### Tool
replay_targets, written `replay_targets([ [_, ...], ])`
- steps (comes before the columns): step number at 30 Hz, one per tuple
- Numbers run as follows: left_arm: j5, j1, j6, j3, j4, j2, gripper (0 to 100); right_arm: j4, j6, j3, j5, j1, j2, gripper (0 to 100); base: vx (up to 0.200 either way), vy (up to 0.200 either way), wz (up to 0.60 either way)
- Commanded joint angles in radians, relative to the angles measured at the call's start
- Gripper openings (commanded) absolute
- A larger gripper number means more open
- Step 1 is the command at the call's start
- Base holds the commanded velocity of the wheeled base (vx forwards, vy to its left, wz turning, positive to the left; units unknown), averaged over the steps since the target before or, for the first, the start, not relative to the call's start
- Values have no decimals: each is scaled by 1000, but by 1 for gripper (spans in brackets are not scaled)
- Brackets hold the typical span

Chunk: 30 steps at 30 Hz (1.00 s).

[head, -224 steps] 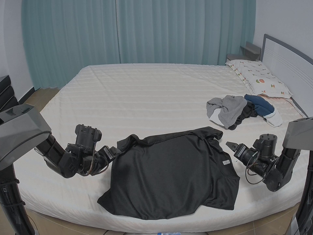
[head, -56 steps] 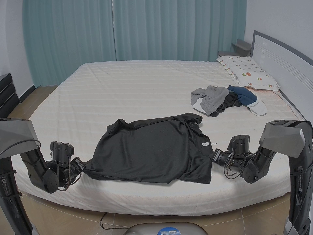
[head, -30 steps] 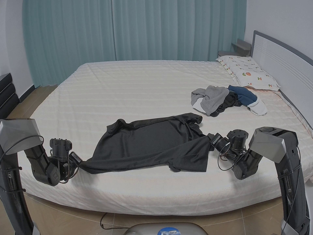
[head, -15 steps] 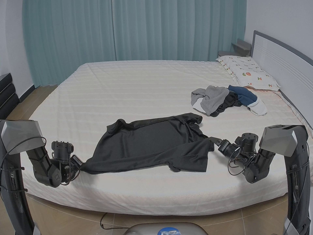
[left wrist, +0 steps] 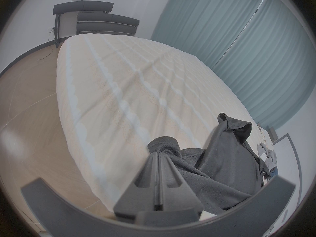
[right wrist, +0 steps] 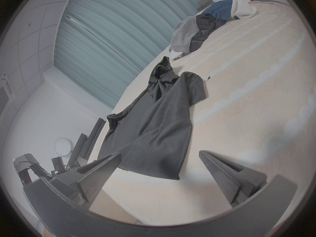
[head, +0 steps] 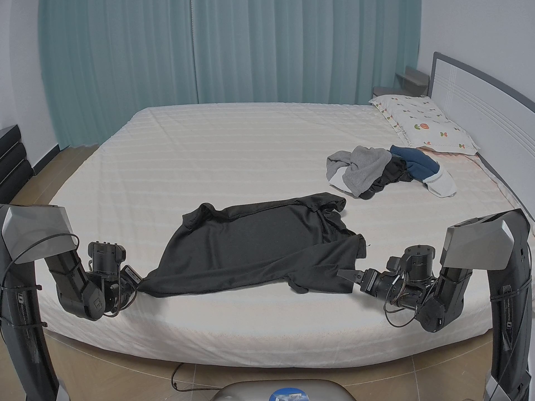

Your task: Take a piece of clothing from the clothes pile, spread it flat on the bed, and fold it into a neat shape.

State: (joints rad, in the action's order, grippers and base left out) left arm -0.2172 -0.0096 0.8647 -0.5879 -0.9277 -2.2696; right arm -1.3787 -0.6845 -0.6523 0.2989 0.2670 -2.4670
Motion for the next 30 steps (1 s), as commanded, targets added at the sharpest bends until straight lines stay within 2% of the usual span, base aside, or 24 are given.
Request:
replay_targets([
  [1, -1, -3, 0, 0, 0, 2, 0, 6, 0, -30, -4, 38, -33, 100, 0, 0, 0],
  [10, -1, -3, 0, 0, 0, 2, 0, 61, 0, -90, -9, 37, -55, 100, 0, 0, 0],
  [11, -1, -3, 2, 0, 0, 2, 0, 64, 0, -96, -9, 35, -63, 0, 0, 0, 0],
  [22, -1, -3, -7, 5, 4, 5, 0, 81, 60, 62, -23, 28, 77, 0, 0, 0, 0],
  [28, -1, -3, -87, 60, 12, 90, 0, 264, 83, 109, -1, -3, 269, 0, 0, 0, 0],
  [30, -2, -3, -125, 77, 13, 101, 0, 346, 140, 119, 16, -25, 310, 0, 0, 0, 0],
])
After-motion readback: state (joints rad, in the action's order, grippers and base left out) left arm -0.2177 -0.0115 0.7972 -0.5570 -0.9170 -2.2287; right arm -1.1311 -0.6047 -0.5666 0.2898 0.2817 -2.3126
